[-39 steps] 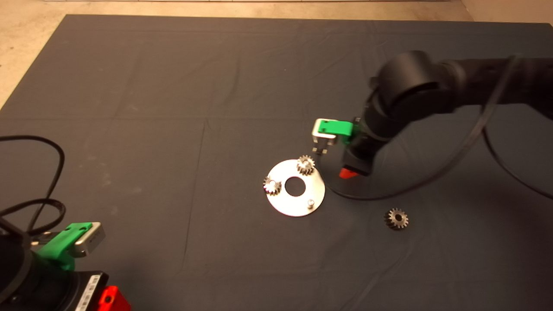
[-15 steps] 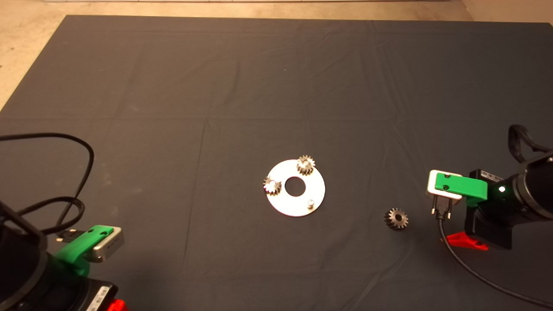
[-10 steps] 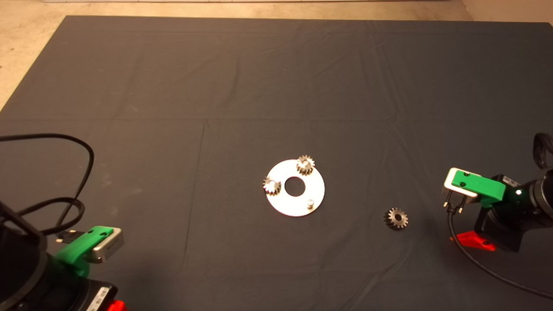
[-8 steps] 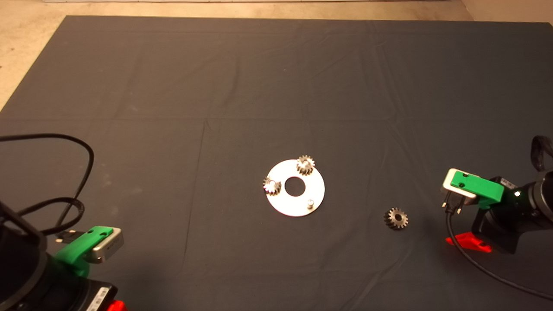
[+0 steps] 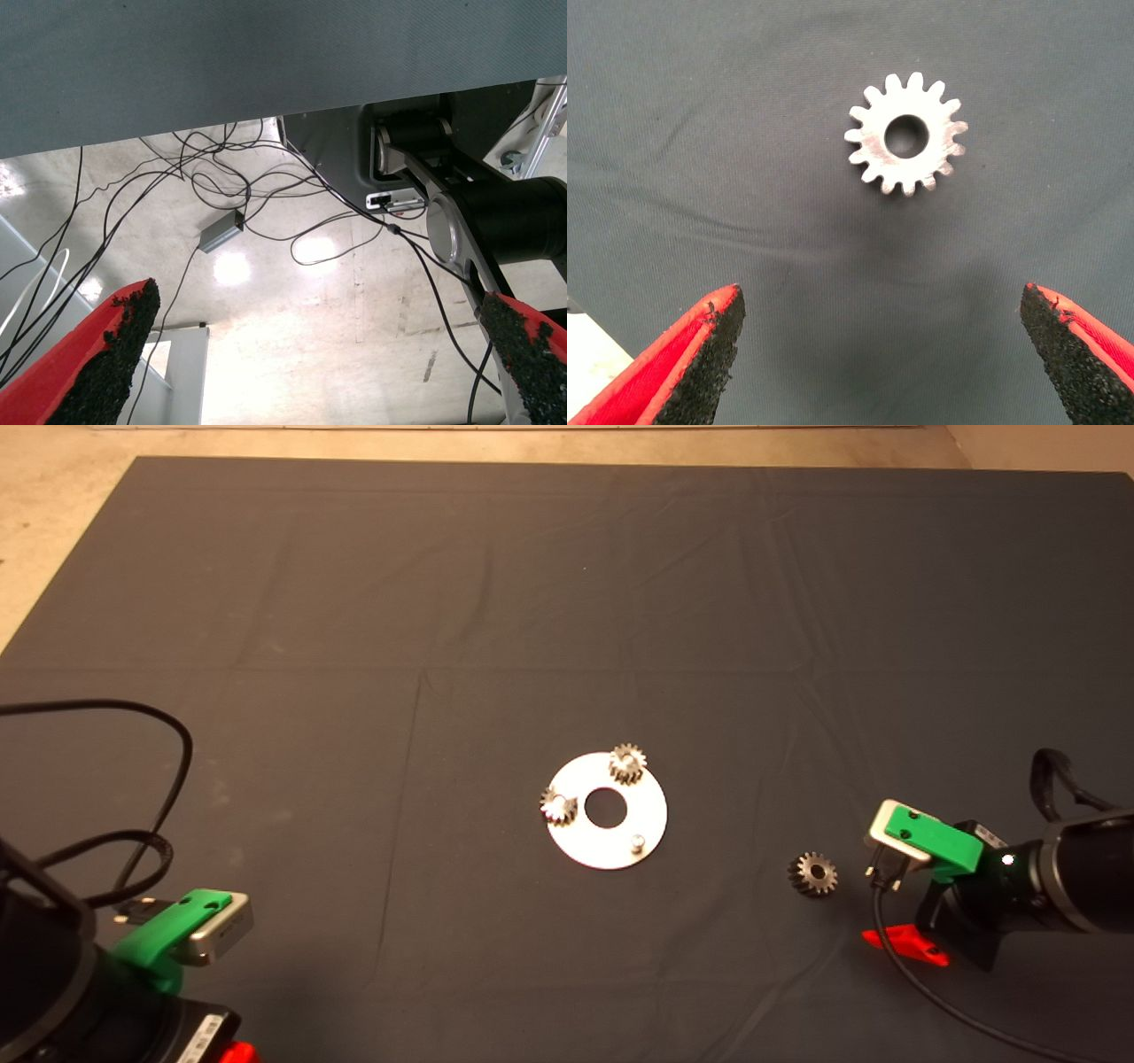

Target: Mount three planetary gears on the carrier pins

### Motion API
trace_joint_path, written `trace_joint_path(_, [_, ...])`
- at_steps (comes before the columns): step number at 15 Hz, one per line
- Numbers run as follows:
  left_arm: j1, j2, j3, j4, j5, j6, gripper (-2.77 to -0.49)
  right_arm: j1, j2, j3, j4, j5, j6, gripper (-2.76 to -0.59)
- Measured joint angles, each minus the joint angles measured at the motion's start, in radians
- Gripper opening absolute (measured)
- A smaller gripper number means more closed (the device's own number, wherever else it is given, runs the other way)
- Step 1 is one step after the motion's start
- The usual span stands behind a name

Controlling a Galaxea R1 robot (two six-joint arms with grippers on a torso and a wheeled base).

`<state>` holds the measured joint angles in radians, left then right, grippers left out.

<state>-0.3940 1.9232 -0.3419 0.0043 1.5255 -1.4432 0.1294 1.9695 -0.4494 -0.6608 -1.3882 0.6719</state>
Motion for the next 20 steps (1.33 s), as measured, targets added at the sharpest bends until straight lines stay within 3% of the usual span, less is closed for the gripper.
trace_joint_path(3, [0.000, 0.003, 0.000, 0.000, 0.000, 0.000, -0.64, -0.004, 0.034, 0.001, -0.046, -0.019, 0.003, -1.04])
trace_joint_path(5, [0.000, 0.002, 0.000, 0.000, 0.000, -0.001, -0.64, -0.013, 0.050, 0.001, -0.108, -0.052, 0.002, -1.04])
trace_joint_path(7, [0.000, 0.003, 0.000, 0.000, 0.000, -0.001, -0.64, -0.040, 0.050, 0.001, -0.170, -0.074, 0.001, -1.04])
trace_joint_path(9, [0.000, 0.003, 0.000, 0.000, 0.000, -0.001, -0.64, -0.073, 0.051, 0.001, -0.213, -0.078, -0.001, -1.04])
trace_joint_path(11, [0.000, 0.002, 0.000, 0.000, 0.000, -0.001, -0.64, -0.092, 0.061, 0.001, -0.218, -0.075, -0.001, -1.04])
trace_joint_path(17, [0.000, 0.002, 0.000, 0.000, 0.000, -0.003, -0.64, -0.094, 0.061, -0.008, -0.219, -0.073, 0.007, -1.04])
trace_joint_path(20, [0.000, 0.002, 0.000, 0.000, 0.000, -0.007, -0.64, -0.103, 0.061, -0.037, -0.220, -0.071, 0.051, -1.04])
